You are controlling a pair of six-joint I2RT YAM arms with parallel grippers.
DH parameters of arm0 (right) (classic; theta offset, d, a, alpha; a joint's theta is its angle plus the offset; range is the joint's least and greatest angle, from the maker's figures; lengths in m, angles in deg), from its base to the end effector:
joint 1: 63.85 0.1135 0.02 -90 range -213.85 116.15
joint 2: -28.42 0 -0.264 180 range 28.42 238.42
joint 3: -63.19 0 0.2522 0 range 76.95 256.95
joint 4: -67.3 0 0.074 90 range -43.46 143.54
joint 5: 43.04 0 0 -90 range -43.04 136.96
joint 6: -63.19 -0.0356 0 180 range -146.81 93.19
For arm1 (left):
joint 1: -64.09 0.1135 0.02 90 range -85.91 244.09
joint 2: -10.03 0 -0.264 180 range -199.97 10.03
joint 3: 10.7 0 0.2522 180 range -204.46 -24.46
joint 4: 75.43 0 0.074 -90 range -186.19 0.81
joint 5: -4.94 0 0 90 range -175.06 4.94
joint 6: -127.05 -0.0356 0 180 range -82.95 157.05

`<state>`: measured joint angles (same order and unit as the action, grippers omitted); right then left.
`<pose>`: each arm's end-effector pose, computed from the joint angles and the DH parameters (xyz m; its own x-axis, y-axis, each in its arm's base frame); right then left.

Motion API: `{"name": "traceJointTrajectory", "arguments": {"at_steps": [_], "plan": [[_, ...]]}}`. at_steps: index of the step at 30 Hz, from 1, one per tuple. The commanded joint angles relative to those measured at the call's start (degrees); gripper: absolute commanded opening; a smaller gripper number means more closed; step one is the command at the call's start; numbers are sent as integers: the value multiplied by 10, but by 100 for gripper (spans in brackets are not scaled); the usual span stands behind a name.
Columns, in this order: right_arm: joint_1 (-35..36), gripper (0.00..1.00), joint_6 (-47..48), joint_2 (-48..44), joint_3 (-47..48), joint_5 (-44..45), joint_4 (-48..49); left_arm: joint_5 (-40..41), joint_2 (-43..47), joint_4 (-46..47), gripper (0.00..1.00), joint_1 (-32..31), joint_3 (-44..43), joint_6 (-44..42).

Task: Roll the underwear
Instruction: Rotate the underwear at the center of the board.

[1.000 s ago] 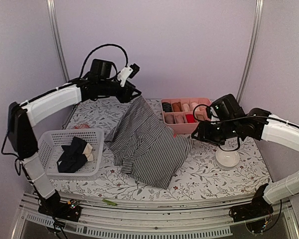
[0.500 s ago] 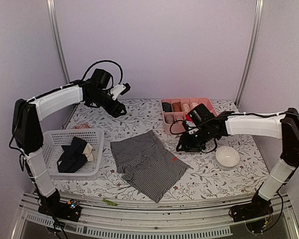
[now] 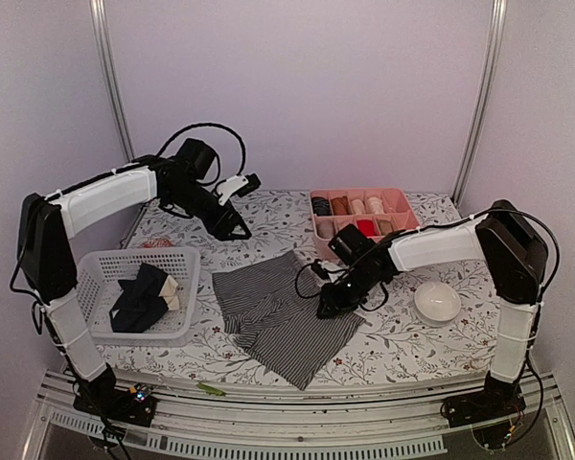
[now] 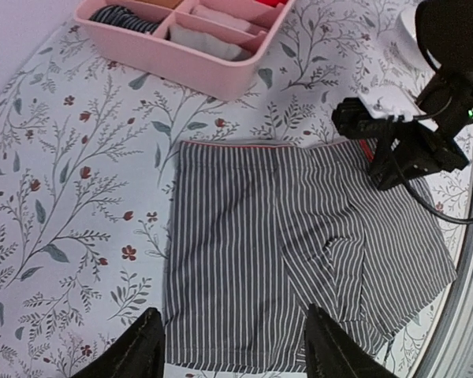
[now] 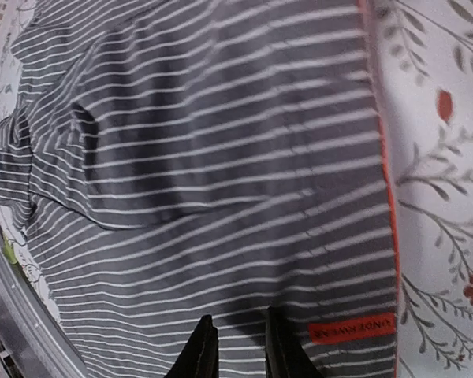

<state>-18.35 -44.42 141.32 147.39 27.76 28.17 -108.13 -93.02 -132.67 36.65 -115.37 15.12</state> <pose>0.2612 0.2825 0.1359 -0.8488 -0.4561 -0.2675 -0.5285 0.7464 0.4044 0.3415 -0.1930 0.2897 -0.4478 0.6197 -0.6446 0.8490 0.5208 -0.0891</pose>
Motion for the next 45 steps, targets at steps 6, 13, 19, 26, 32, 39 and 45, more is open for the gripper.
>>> {"name": "traceJointTrajectory", "arguments": {"at_steps": [6, 13, 19, 26, 32, 39, 45], "plan": [[21, 20, -84, -107, -194, -59, 32, 11, -112, -15, 51, -115, 42, -15], [86, 21, -163, -139, -215, -102, 74, 46, -241, 16, 38, -151, -20, -30], [97, 27, -210, -216, -214, -81, 96, 38, -330, 10, 33, -188, -110, -72], [52, 44, -188, -366, -215, 21, 90, -42, -375, -11, 35, -212, -207, -106], [-52, 47, -119, -395, -178, 72, 94, -104, -329, -26, 47, -195, -223, -158], [-121, 46, -20, -255, -81, 61, 70, -168, -267, -34, 55, -60, -231, -116], [-130, 40, 72, -59, 76, 23, -27, -152, -280, -96, 55, 22, -261, -149]]}}
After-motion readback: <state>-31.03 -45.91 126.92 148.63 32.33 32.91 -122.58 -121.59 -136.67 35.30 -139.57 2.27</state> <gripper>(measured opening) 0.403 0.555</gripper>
